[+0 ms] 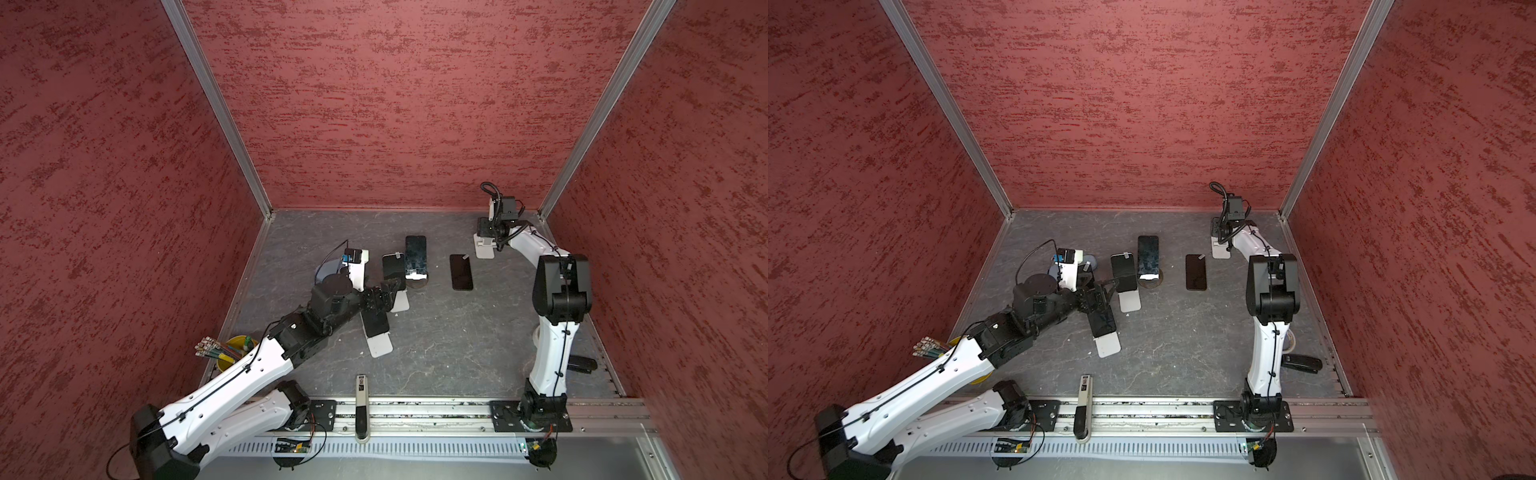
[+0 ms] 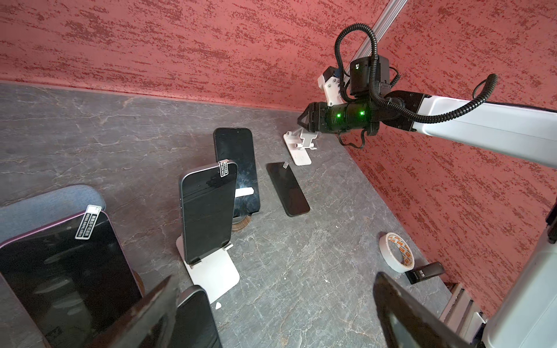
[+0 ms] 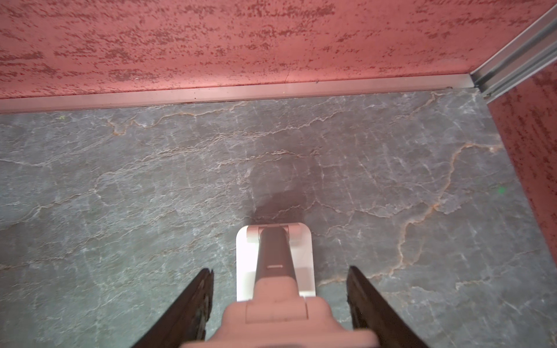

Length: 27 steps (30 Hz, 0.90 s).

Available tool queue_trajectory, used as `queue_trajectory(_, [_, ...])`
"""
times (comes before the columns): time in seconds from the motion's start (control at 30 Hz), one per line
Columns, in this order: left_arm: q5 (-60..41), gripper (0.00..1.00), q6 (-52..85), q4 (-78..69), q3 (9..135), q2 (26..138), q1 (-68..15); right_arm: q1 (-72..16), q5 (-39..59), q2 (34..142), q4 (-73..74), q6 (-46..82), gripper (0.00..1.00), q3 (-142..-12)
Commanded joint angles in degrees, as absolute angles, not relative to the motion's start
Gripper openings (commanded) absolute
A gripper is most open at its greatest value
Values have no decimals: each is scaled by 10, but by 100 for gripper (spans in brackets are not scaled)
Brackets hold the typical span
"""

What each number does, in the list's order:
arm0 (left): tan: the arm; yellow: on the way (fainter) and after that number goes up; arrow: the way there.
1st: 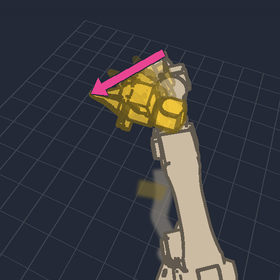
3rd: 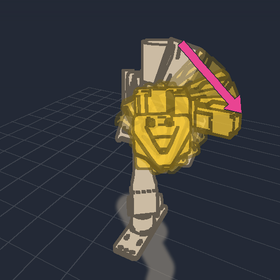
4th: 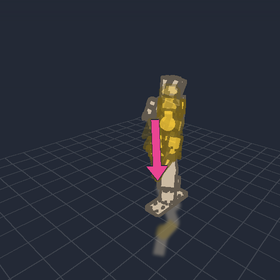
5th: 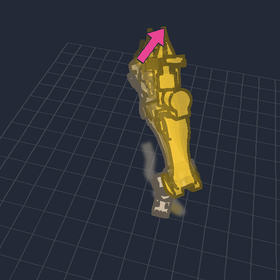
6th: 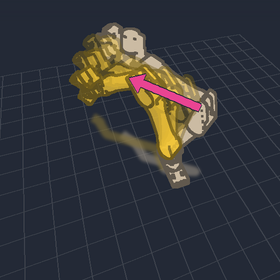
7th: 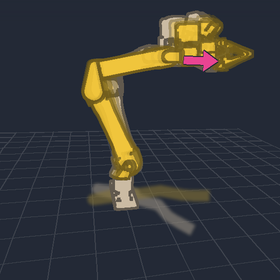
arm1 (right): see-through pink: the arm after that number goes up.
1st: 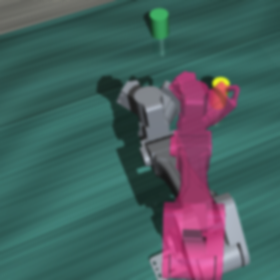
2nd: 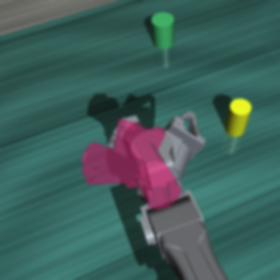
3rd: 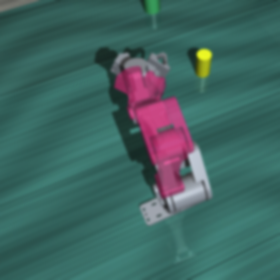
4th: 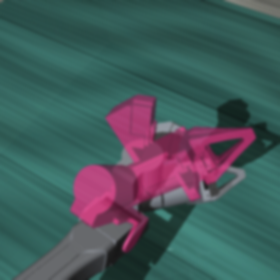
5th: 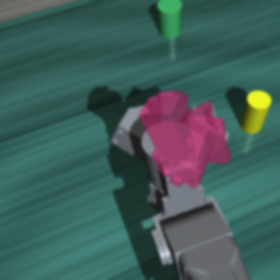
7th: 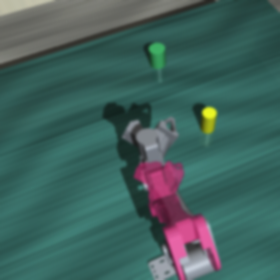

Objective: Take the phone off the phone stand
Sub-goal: 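Lift the white stand with the right gripper and carry it toward the back corner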

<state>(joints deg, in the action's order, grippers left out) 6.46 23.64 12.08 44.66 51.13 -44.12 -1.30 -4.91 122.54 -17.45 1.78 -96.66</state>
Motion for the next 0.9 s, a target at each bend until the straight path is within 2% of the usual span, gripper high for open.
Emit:
queue_trajectory(0.0, [73,100,238,126,444,509,-444,-9,-49,1238,-178,5,56,-995])
queue_trajectory(0.23, [102,100,240,114,434,509,-444,-9,-45,1255,-187,14,57,-1010])
queue_trajectory(0.57, [108,100,236,100,432,504,-442,-9,-28,1254,-191,40,65,-1016])
queue_trajectory(0.87, [102,100,244,103,433,498,-443,-9,-14,1224,-191,67,78,-1016])
